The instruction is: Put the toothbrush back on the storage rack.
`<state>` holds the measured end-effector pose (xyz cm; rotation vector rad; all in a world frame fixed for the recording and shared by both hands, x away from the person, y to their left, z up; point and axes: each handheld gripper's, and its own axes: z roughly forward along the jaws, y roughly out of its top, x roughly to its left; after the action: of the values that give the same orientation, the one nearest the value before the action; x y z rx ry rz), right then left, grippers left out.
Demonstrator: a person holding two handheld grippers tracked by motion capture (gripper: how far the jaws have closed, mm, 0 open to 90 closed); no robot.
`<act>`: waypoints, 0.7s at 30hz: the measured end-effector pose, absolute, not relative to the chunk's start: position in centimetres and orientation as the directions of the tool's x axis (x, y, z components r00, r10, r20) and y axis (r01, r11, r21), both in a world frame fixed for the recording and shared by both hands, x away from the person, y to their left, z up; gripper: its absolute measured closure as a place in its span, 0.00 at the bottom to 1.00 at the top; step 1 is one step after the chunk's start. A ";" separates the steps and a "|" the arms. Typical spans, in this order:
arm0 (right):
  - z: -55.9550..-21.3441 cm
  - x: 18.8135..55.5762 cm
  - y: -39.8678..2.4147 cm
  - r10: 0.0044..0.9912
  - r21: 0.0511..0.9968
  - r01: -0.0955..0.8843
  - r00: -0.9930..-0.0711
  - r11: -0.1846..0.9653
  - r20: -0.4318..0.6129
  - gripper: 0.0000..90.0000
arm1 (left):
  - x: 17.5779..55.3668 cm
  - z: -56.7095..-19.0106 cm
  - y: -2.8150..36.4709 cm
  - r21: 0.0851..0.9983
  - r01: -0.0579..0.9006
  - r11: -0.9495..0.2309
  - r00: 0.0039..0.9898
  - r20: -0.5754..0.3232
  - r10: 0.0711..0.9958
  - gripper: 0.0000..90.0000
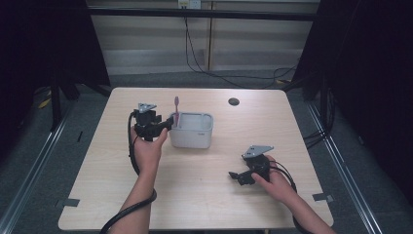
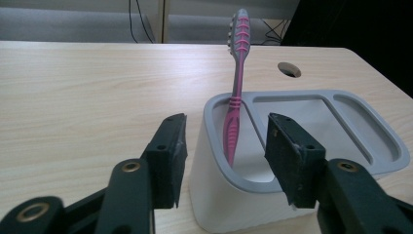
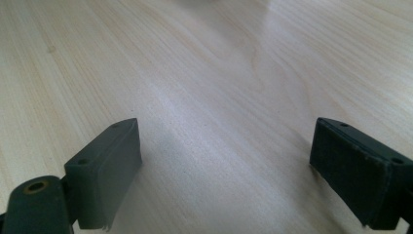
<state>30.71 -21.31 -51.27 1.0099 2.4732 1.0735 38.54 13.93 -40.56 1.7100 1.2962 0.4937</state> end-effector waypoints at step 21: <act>-51.3 30.7 -21.3 0.688 0.721 0.495 -0.725 0.486 0.033 0.12 | 37.6 -40.3 15.6 0.844 0.534 -0.057 0.417 -0.204 0.885 0.40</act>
<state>30.72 -21.31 -51.28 1.0082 2.4735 1.0735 37.64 15.58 -40.27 1.7242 1.2416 0.4646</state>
